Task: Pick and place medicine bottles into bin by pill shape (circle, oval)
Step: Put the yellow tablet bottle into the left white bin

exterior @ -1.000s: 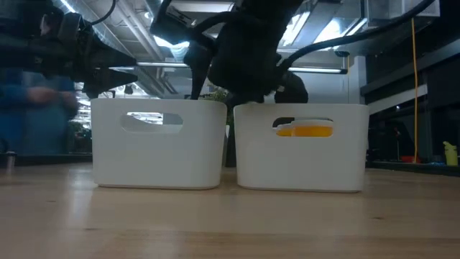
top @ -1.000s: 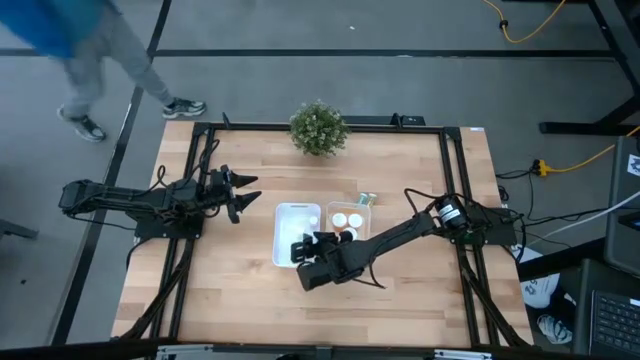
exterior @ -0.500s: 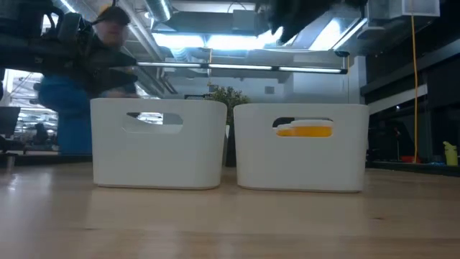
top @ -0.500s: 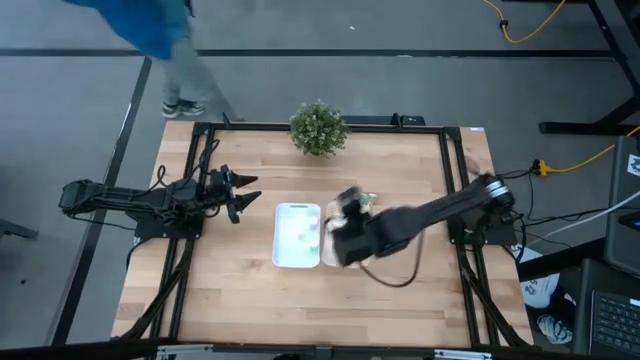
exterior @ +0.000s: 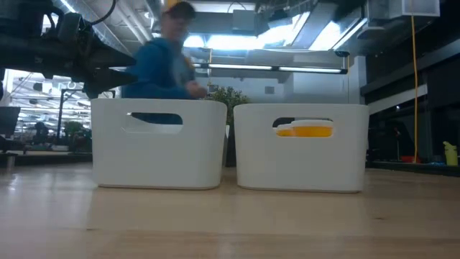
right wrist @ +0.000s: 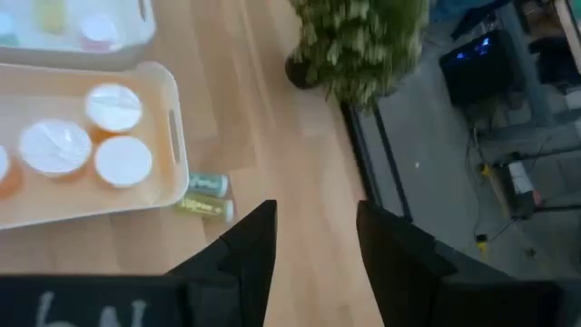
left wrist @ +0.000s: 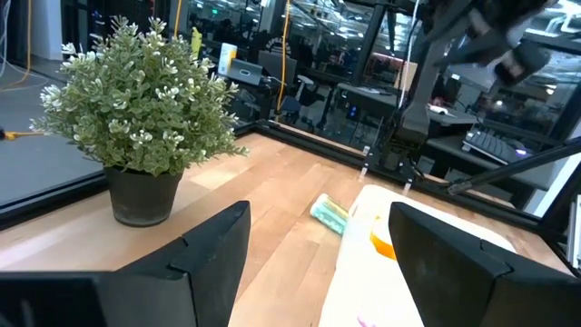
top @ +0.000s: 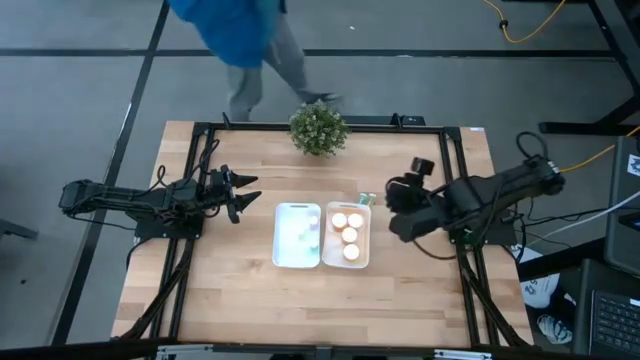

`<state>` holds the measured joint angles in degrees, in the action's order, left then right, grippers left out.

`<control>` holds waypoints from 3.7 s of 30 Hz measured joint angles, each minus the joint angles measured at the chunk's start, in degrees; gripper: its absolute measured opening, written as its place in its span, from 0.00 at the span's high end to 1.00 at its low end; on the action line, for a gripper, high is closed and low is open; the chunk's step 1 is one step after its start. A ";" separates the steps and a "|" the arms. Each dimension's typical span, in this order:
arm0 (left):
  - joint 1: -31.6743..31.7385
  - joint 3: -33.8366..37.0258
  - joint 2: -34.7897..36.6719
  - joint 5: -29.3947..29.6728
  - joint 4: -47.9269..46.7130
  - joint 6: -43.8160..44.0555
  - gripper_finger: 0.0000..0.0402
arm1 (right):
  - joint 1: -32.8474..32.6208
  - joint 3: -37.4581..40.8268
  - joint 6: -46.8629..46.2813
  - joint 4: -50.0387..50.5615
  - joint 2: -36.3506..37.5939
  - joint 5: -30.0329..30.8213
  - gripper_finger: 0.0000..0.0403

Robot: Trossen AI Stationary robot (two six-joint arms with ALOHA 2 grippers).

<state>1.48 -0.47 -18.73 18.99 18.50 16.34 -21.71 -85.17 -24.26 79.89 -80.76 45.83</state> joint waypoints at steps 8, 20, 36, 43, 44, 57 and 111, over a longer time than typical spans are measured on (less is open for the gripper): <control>0.00 0.01 -0.01 0.00 0.00 0.00 0.36 | 3.17 31.43 -9.24 -22.45 14.36 0.15 0.61; 0.00 0.01 0.00 0.01 0.00 0.00 0.36 | 12.79 53.46 -12.51 -41.63 28.11 -3.96 0.61; 0.00 0.00 -0.01 0.00 0.00 0.00 0.36 | 41.35 54.76 11.22 -61.74 21.96 -40.46 0.61; 0.00 0.00 -0.01 0.00 0.00 0.00 0.36 | 51.06 54.76 19.74 -67.30 11.10 -52.89 0.61; 0.00 0.00 -0.01 0.00 0.01 0.00 0.36 | 51.77 54.76 22.11 -67.48 10.00 -54.89 0.61; 0.00 0.02 0.00 0.00 0.01 0.00 0.36 | 52.61 54.74 53.65 -69.10 7.02 -59.23 0.61; 0.00 0.02 -0.01 0.00 0.00 0.00 0.36 | 46.95 54.67 63.82 -75.23 -3.91 -60.23 0.20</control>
<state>1.48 -0.45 -18.74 18.98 18.50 16.34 25.23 -30.50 39.56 4.66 -84.66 -14.40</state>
